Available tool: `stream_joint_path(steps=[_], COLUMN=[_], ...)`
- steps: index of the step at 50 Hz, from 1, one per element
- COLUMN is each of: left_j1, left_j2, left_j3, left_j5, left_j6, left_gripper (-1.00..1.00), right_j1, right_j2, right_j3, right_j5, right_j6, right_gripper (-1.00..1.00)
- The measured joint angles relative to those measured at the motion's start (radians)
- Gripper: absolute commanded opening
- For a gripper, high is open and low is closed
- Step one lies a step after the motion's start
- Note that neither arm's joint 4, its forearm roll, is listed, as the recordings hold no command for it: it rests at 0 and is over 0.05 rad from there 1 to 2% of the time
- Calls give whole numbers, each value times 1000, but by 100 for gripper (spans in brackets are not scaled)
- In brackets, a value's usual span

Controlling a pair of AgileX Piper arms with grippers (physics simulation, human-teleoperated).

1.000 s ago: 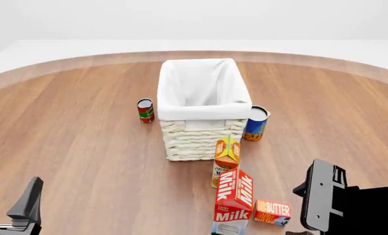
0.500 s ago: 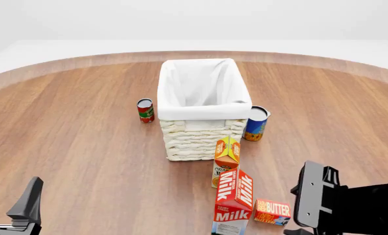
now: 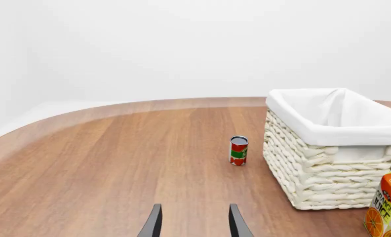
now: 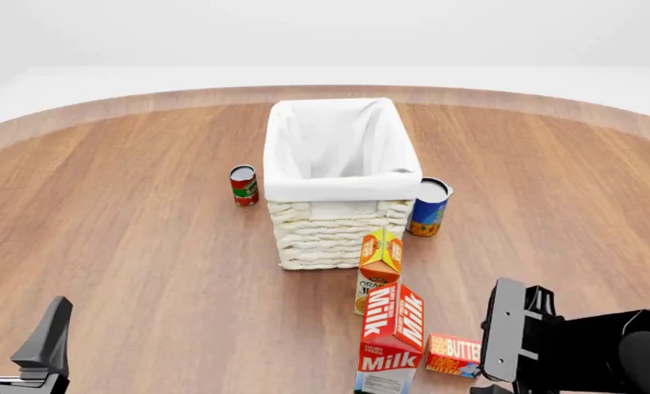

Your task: Pick up the butter and put it in the basket.

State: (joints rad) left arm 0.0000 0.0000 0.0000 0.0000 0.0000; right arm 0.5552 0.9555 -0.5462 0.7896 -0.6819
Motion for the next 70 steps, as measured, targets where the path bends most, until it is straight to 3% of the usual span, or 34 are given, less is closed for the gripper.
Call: stream_joint_path(steps=[15, 52, 70], left_j1=[0, 0, 0], left_j2=[0, 0, 0], left_j3=[0, 0, 0], left_j5=[0, 0, 0], left_j6=[0, 0, 0], left_gripper=[100, 100, 100], right_j1=[-57, -42, -133], right_j2=[40, 101, 176], right_j3=[-14, 13, 5], right_j5=[-35, -130, -169], right_j6=[-51, -38, -161], right_gripper=[100, 100, 100])
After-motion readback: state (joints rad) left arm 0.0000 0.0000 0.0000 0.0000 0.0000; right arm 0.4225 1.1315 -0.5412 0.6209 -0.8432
